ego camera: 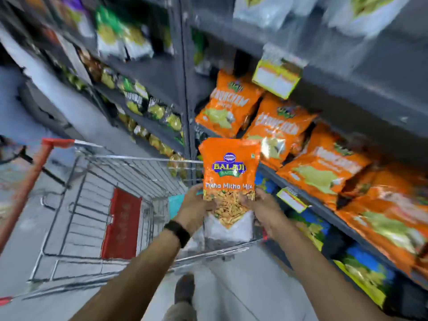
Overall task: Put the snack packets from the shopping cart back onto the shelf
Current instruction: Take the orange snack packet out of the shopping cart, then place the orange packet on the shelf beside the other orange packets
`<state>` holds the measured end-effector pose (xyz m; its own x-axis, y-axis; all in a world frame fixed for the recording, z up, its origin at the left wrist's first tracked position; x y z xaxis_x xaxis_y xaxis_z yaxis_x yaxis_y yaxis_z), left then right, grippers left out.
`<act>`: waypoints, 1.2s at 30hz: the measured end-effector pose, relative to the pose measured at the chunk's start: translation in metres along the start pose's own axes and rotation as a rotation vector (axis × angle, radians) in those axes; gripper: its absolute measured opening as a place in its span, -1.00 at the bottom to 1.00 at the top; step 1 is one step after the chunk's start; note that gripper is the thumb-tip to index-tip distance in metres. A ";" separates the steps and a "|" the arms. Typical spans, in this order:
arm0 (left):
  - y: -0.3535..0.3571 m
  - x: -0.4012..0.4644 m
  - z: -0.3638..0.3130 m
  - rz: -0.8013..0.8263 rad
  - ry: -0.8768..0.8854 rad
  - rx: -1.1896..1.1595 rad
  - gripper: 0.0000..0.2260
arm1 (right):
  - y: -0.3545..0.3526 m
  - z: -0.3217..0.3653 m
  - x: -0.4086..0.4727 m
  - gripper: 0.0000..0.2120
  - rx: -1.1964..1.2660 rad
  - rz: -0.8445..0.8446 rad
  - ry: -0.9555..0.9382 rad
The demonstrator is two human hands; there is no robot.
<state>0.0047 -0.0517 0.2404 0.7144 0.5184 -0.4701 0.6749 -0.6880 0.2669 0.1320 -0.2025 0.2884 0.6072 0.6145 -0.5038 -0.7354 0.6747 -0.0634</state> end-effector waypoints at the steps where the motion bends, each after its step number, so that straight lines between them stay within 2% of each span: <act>1: 0.017 -0.017 -0.023 0.026 0.085 0.006 -0.52 | -0.011 0.020 -0.022 -0.83 0.003 0.003 -0.079; 3: 0.056 -0.051 -0.067 0.097 0.223 0.017 -0.50 | -0.038 0.058 -0.064 -0.76 0.013 -0.024 -0.264; 7: 0.145 -0.104 -0.137 0.284 0.429 -0.011 -0.41 | -0.111 0.123 -0.142 -0.75 0.041 -0.154 -0.563; 14: 0.337 -0.151 -0.226 0.589 0.651 0.060 -0.51 | -0.247 0.201 -0.238 -0.80 0.110 -0.484 -0.882; 19: 0.446 -0.138 -0.243 0.676 0.595 0.121 -0.52 | -0.331 0.222 -0.257 -0.77 0.149 -0.657 -0.900; 24: 0.516 -0.107 -0.230 0.668 0.542 0.214 -0.53 | -0.388 0.215 -0.243 -0.81 0.180 -0.786 -0.833; 28: 0.532 -0.087 -0.212 0.631 0.542 0.263 -0.67 | -0.405 0.198 -0.226 -0.73 0.149 -0.828 -0.783; 36: 0.538 -0.075 -0.211 0.611 0.549 0.265 -0.65 | -0.414 0.197 -0.218 -0.73 0.116 -0.825 -0.752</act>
<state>0.3532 -0.3535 0.5972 0.9725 0.1436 0.1835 0.1262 -0.9866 0.1030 0.3635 -0.5353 0.5943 0.9517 0.0267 0.3058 -0.0160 0.9992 -0.0375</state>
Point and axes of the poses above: each hand's wrist, its own x-axis towards the middle knuckle, its own y-axis out of the palm, z = x × y, the point moved 3 cm from there along x, towards the middle knuckle, and after that the axes turned 4 degrees about z, right-handed, at the moved point
